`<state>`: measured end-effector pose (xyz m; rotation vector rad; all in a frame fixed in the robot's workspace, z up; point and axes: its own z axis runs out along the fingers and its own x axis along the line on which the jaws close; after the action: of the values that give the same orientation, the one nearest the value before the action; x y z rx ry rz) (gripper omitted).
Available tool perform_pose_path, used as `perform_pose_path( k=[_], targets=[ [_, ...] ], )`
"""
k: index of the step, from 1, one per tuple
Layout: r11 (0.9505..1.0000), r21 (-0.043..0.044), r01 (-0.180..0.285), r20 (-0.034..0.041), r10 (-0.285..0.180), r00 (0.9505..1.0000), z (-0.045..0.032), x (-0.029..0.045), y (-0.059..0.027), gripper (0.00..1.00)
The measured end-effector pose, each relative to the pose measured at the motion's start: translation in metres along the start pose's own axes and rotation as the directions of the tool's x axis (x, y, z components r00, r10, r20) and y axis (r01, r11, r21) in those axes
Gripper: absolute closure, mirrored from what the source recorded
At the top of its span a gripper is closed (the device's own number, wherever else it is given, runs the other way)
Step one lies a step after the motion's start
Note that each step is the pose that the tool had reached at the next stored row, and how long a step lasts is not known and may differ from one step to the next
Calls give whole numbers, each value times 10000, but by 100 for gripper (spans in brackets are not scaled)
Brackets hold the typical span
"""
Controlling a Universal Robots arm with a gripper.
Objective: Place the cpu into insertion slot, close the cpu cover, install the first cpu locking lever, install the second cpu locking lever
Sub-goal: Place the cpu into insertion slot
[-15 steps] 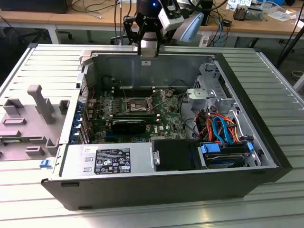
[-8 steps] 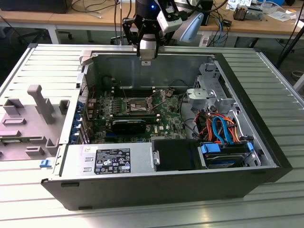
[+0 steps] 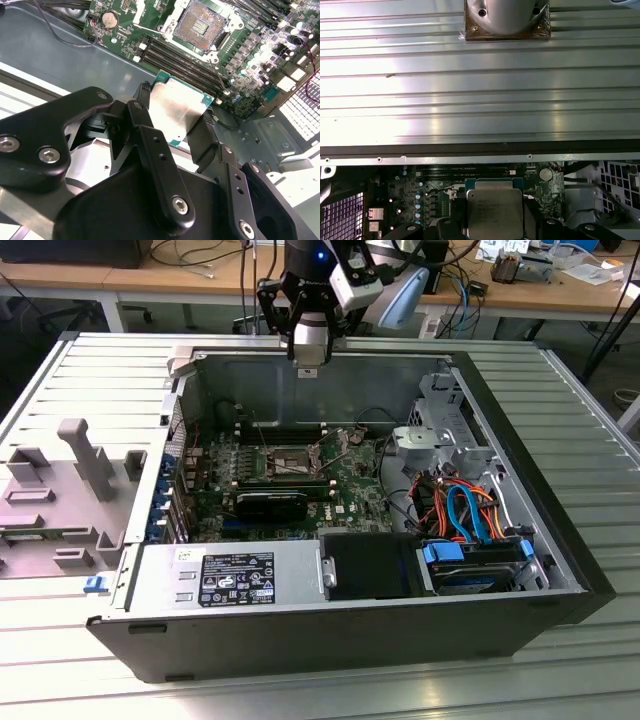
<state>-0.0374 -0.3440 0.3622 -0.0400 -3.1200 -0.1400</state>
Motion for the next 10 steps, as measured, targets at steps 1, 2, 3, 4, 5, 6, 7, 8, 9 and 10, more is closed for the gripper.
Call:
perform_pose_path(
  k=[1, 2, 3, 4, 5, 6, 7, 8, 9, 10],
  targets=[
    [10000, 0, 1, 0, -1, 10000, 2, 1, 0, 46],
    [10000, -1, 1, 0, -1, 10000, 4, 1, 0, 46],
    [10000, 1, 0, 0, 0, 10000, 8, 2, -1, 46],
    [10000, 0, 0, 0, 0, 10000, 10, 3, -1, 46],
    [10000, 1, 0, 0, 0, 10000, 12, 4, -1, 46],
    [10000, 0, 1, 0, -1, 10000, 13, 4, -1, 46],
    [10000, -1, 1, 0, -1, 10000, 16, 5, -2, 46],
    [10000, 0, 1, 0, -1, 10000, 18, 5, -2, 46],
    [10000, 0, 0, 0, 0, 10000, 20, 5, -2, 46],
    [10000, 0, 0, 0, 0, 10000, 21, 6, -2, 46]
  ],
)
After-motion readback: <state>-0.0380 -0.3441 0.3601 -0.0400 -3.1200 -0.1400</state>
